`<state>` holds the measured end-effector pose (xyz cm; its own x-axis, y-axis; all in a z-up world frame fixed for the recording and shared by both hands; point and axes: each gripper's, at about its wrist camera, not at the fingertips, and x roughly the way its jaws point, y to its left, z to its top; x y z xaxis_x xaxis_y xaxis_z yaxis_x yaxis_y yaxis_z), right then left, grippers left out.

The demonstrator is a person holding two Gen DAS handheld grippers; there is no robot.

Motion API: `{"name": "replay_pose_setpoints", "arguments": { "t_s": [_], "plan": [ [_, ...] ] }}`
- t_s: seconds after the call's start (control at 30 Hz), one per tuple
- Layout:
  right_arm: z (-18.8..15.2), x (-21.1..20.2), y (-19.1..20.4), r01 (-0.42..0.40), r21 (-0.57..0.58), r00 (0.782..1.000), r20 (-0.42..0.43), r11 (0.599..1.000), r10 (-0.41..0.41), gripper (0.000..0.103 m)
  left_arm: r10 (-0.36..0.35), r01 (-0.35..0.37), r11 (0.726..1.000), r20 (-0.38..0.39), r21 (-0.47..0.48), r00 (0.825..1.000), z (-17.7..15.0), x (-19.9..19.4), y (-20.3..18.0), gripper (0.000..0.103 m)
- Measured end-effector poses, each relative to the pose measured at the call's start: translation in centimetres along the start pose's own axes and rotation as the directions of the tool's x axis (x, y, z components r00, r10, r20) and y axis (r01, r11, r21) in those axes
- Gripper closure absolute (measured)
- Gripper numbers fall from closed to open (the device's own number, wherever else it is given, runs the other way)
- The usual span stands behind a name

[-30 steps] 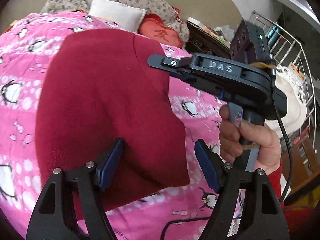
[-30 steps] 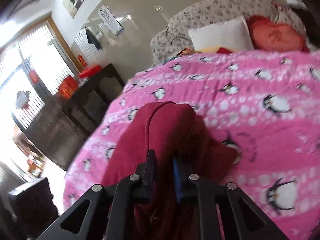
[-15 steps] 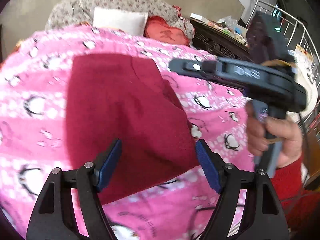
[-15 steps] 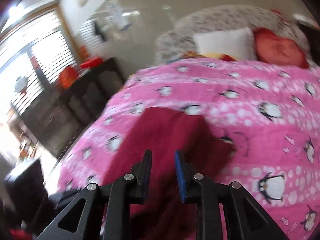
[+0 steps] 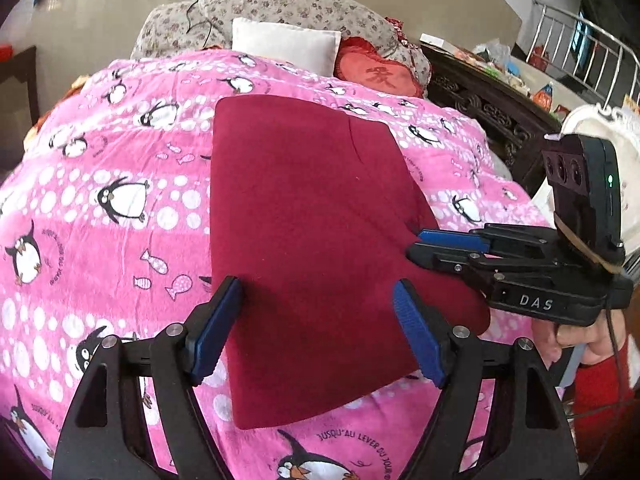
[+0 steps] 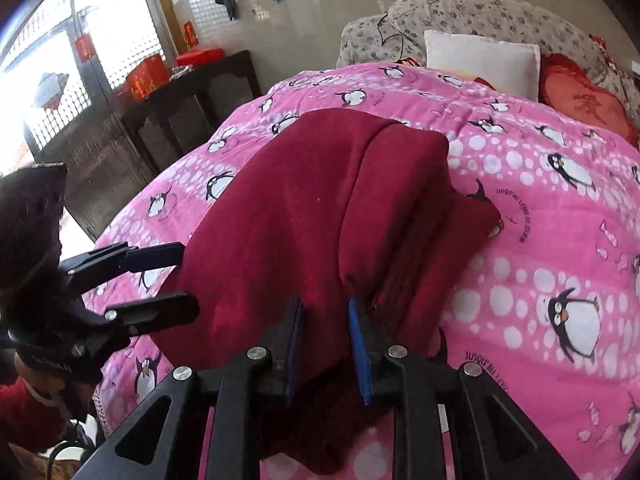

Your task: Fold small clothes

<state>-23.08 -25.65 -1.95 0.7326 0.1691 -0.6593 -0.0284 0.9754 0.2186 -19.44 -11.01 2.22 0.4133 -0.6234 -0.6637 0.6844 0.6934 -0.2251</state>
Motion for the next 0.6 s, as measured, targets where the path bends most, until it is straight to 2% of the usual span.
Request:
{"name": "replay_pose_setpoints", "arguments": {
  "t_s": [0.17, 0.33, 0.5, 0.6],
  "plan": [
    [-0.4, -0.1, -0.1, -0.006, 0.017, 1.000, 0.018, 1.000, 0.006, 0.081, 0.040, -0.040, 0.999, 0.005, 0.031, 0.999, -0.2, -0.1, -0.6, 0.024],
    [-0.5, -0.2, 0.1, -0.010, 0.049, 1.000, 0.023, 0.999, 0.008, 0.081, 0.059, -0.059, 0.998, 0.020, 0.016, 0.998, 0.1, -0.8, -0.6, 0.024],
    [-0.1, -1.1, 0.0, -0.031, 0.102, 0.999, 0.030, 0.994, 0.028, 0.081, 0.131, -0.131, 0.991, 0.062, -0.003, 0.989, 1.3, -1.4, -0.2, 0.024],
    [0.6, -2.5, 0.5, -0.051, 0.120, 0.997, 0.065, 0.991, 0.044, 0.080, 0.154, -0.152, 0.988, 0.068, -0.029, 0.986, 2.2, -1.0, 0.4, 0.024]
  ]
}}
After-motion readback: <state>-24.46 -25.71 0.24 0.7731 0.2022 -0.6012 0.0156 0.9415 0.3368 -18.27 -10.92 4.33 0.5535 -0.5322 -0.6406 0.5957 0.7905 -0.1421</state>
